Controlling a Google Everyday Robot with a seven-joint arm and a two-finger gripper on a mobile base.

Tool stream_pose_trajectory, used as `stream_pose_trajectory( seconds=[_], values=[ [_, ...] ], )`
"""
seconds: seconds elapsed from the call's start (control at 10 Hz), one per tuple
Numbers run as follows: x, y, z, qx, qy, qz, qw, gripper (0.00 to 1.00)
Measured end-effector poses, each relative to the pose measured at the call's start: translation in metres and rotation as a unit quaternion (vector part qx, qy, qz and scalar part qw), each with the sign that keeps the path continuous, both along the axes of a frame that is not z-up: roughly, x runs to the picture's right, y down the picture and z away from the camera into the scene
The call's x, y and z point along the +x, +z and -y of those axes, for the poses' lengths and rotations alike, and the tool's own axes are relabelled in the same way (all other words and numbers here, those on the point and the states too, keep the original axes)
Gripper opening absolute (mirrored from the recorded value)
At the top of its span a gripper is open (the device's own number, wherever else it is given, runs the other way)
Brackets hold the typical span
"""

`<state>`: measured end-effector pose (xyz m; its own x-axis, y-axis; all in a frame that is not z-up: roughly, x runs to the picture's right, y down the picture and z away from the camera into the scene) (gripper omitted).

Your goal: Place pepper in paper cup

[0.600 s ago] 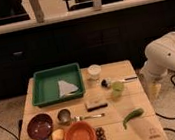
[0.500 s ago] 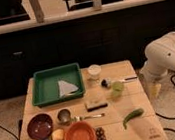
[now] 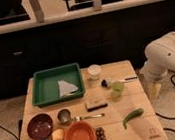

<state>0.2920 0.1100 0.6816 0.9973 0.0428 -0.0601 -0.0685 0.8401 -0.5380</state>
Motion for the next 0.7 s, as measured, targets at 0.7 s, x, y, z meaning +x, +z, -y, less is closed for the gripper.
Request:
stream_pose_trajectory(
  seconds=[0.7],
  values=[
    [0.0,-0.0001,0.0001,0.0,0.0,0.0,1.0,0.8]
  ],
)
